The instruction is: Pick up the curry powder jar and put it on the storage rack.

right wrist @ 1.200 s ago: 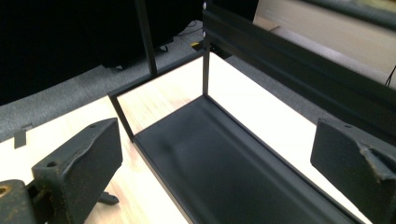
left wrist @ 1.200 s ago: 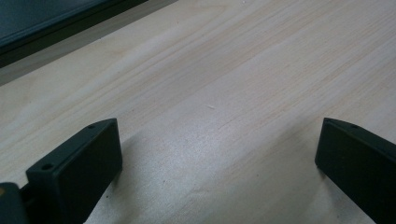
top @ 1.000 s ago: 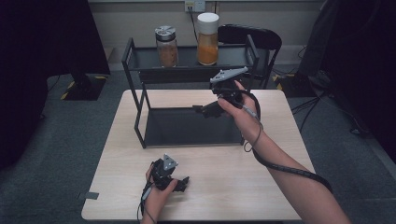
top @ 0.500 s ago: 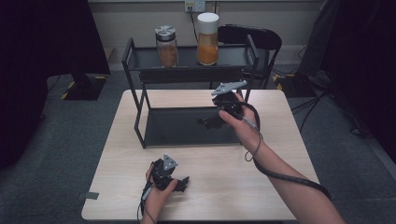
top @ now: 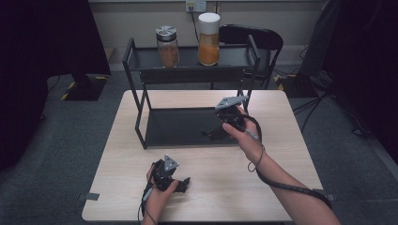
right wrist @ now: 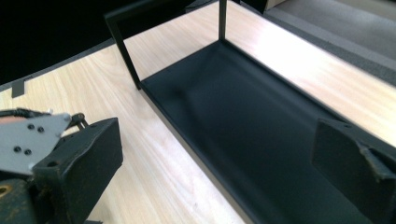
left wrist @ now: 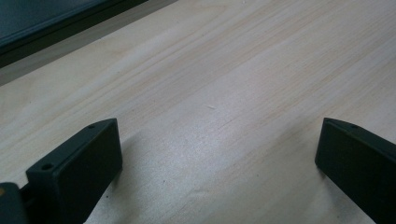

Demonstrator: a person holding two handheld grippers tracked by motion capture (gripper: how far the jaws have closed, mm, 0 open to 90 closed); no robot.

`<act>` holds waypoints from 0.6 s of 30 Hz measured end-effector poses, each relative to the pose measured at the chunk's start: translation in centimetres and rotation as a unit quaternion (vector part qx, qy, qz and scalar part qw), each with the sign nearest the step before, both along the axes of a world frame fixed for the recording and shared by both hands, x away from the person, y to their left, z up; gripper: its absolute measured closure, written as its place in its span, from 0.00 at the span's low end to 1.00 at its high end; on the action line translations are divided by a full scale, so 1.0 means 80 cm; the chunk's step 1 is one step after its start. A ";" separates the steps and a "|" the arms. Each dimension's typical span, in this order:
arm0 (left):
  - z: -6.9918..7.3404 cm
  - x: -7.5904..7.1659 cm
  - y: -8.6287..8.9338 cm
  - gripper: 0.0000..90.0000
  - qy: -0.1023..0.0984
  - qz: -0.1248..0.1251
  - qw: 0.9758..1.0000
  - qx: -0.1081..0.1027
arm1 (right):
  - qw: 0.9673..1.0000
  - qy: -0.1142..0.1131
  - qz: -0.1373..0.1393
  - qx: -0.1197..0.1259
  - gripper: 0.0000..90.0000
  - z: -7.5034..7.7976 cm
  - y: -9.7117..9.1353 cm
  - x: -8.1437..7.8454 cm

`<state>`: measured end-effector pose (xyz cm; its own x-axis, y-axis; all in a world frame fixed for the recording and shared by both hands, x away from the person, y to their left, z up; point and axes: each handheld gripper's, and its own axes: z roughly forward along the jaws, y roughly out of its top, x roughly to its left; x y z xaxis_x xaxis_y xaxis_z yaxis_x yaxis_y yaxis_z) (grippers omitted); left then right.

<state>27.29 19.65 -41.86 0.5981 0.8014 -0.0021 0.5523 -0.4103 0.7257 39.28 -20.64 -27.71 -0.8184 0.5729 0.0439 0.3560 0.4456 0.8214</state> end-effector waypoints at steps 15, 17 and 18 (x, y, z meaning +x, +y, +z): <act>0.000 0.000 0.000 0.00 0.000 0.000 1.000 0.000 | 1.000 0.019 0.004 0.009 0.02 -0.053 -0.023 -0.008; 0.000 0.000 0.000 0.00 0.000 0.000 1.000 0.000 | 1.000 0.020 0.009 0.006 0.02 -0.061 -0.026 -0.011; 0.000 0.000 0.000 0.00 0.000 0.000 1.000 0.000 | 1.000 0.022 0.008 0.005 0.02 -0.065 -0.028 -0.013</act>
<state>27.29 19.66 -41.87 0.5981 0.8014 -0.0024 0.5521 -0.4099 0.7261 38.23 -22.90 -32.88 -0.8252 0.5584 0.0856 0.3840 0.4432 0.8100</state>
